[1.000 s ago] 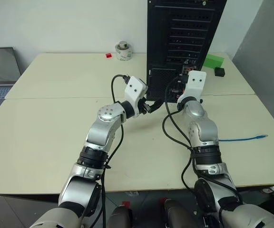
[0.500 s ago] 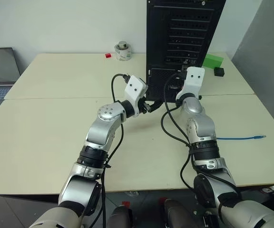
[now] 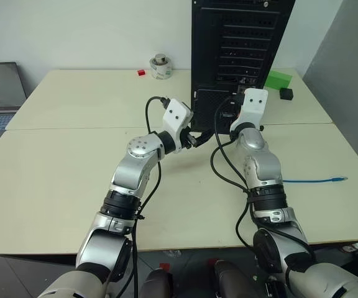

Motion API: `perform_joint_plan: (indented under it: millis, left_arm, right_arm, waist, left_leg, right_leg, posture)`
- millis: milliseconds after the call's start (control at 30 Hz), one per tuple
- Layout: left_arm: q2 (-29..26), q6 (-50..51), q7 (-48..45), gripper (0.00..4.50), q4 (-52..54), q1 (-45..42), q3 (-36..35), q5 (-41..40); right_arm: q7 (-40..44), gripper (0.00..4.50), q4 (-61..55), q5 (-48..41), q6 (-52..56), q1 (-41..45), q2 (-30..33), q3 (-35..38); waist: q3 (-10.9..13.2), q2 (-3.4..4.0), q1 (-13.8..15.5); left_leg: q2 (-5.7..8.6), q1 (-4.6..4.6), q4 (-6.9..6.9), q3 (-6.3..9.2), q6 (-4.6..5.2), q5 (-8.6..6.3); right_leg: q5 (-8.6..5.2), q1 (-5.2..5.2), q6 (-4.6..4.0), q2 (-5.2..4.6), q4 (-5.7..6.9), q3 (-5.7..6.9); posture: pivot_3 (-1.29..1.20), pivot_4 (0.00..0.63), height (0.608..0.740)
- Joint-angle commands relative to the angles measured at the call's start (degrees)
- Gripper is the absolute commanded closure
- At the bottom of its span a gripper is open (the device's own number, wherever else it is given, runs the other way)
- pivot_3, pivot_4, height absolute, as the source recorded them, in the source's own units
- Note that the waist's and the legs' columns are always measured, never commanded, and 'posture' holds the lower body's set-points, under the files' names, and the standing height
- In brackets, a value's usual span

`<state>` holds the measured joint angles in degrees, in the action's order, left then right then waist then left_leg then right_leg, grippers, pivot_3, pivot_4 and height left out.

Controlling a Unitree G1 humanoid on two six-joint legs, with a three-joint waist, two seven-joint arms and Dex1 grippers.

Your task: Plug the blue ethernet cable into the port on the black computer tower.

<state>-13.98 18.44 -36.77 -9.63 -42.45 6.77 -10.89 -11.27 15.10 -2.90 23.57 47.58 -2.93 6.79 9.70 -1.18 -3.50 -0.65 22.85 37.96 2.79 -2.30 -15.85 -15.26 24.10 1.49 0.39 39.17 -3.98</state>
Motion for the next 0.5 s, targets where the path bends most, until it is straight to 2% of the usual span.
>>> perform_joint_plan:
  millis: [33,300,500]
  left_arm:
    - [-0.35,-1.21,0.05,0.78,0.76,-1.13,-0.68,0.26]
    - [-0.42,-1.52,-0.21,0.78,0.55,-0.99,-0.47,0.46]
    - [-0.13,-1.53,-0.64,0.78,0.38,-1.07,-0.22,0.43]
  right_arm:
    - [0.70,4.50,-7.38,0.30,1.70,-2.16,-0.30,-1.96]
    - [1.65,4.50,-18.97,-0.05,8.62,-8.95,0.20,-3.28]
    - [1.38,4.50,-19.98,-0.14,9.69,-9.80,-0.12,-3.19]
  waist:
    - [0.00,0.00,0.07]
    - [0.00,0.00,0.25]
    - [0.00,0.00,0.25]
  left_leg:
    - [0.00,0.01,0.00,0.01,0.00,0.00]
    - [0.03,0.03,0.01,0.04,0.00,0.00]
    - [0.04,0.02,0.02,0.04,0.00,0.00]
  right_leg:
    - [0.00,0.00,0.00,0.00,0.00,0.00]
    - [0.00,-0.01,0.00,-0.01,-0.01,0.03]
    - [0.00,-0.01,0.00,-0.01,-0.02,0.04]
  posture:
    - [0.00,0.150,0.740]
    - [0.00,0.150,0.740]
    - [0.00,0.150,0.740]
